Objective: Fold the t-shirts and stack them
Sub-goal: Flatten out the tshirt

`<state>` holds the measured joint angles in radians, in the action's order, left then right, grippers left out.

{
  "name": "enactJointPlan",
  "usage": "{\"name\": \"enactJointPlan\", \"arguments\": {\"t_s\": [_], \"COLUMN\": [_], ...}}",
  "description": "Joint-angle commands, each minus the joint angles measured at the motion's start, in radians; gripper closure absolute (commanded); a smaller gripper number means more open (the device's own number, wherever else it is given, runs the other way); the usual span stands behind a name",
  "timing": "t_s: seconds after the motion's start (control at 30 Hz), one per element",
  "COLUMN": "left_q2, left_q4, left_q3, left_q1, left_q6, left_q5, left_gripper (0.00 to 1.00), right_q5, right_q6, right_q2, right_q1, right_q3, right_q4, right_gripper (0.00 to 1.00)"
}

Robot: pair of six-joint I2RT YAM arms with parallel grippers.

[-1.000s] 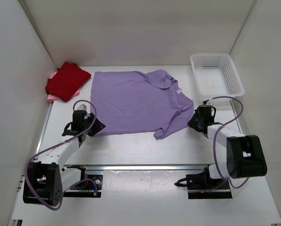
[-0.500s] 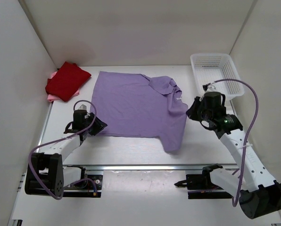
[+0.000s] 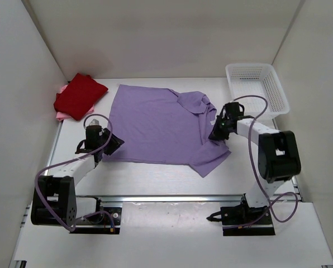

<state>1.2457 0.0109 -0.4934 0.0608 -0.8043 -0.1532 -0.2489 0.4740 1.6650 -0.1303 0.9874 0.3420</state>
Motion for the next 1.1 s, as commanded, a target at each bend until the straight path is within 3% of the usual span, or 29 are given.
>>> {"name": "enactJointPlan", "arguments": {"t_s": [0.0,0.1,0.17,0.3,0.43,0.5,0.53,0.67,0.9,1.07], "left_q2": [-0.023,-0.057,-0.098,-0.141,-0.147,-0.16,-0.178,-0.218,-0.154,-0.101], "left_q4": [0.038,0.086,0.154,0.299,0.342,0.341,0.346,0.35,0.267,0.196], "left_q3": [-0.056,-0.063,-0.076,-0.091,-0.016,0.022,0.036,0.061,0.124,0.139], "left_q1": [0.004,-0.002,-0.001,-0.038,-0.168,-0.239,-0.254,-0.237,-0.211,-0.191], "left_q6": [0.037,0.071,0.109,0.146,0.125,0.102,0.084,0.042,-0.033,-0.07], "left_q5": [0.041,0.066,0.095,0.163,0.103,0.086,0.092,0.152,0.152,0.15], "left_gripper": [0.55,0.53,0.57,0.59,0.57,0.56,0.56,0.5,0.47,0.61], "right_q5": [-0.018,-0.015,0.022,0.077,0.086,0.059,0.059,0.019,0.033,0.043], "right_q6": [0.035,0.051,0.046,0.087,0.15,0.169,0.178,0.147,0.117,0.115], "right_q2": [0.036,-0.002,-0.084,-0.372,-0.62,-0.707,-0.762,-0.914,-0.955,-0.969], "right_q1": [-0.006,0.011,0.003,-0.034,-0.13,-0.152,-0.161,-0.126,-0.16,-0.172], "right_q3": [0.141,0.128,0.067,-0.262,-0.548,-0.633,-0.673,-0.737,-0.76,-0.777], "right_q4": [-0.144,-0.205,-0.244,-0.374,-0.423,-0.426,-0.416,-0.37,-0.37,-0.359], "right_gripper": [0.87,0.71,0.64,0.49,0.53,0.62,0.68,0.69,0.67,0.67]}}
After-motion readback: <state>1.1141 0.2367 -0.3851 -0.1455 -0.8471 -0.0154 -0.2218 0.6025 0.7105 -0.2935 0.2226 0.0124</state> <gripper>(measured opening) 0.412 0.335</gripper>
